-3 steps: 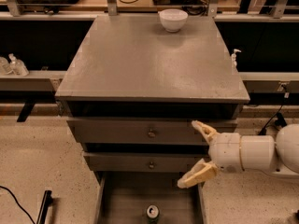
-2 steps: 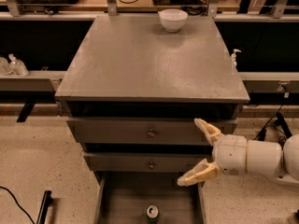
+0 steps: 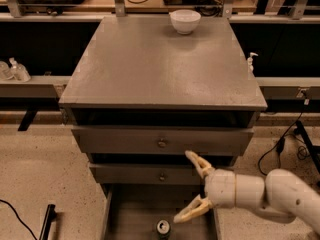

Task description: Pick green can from bottom drawer and place on counter

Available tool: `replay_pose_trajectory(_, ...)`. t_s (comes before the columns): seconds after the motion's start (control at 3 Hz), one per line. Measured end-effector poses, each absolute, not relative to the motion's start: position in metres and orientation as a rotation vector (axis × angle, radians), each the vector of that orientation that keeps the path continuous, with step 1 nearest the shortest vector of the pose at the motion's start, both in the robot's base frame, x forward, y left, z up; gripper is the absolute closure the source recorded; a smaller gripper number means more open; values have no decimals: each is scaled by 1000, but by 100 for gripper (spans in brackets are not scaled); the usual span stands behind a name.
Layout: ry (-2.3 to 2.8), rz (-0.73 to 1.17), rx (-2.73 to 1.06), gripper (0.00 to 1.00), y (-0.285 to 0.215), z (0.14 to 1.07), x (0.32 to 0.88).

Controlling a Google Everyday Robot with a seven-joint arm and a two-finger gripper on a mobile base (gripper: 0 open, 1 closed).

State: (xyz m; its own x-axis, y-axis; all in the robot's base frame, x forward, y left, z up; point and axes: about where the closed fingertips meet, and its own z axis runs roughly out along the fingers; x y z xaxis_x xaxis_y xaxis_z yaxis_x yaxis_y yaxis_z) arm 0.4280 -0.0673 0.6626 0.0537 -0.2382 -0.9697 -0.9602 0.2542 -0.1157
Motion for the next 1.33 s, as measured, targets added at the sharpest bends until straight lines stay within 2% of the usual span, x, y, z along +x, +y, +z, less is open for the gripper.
replay_pose_trajectory(0.33,1422,913,-1280,0,-39,546,397)
replay_pose_trajectory(1.0,1491,941,-1283,0,-39,522,410)
replay_pose_trajectory(1.33,1563,882,-1351,0,-62,452,426)
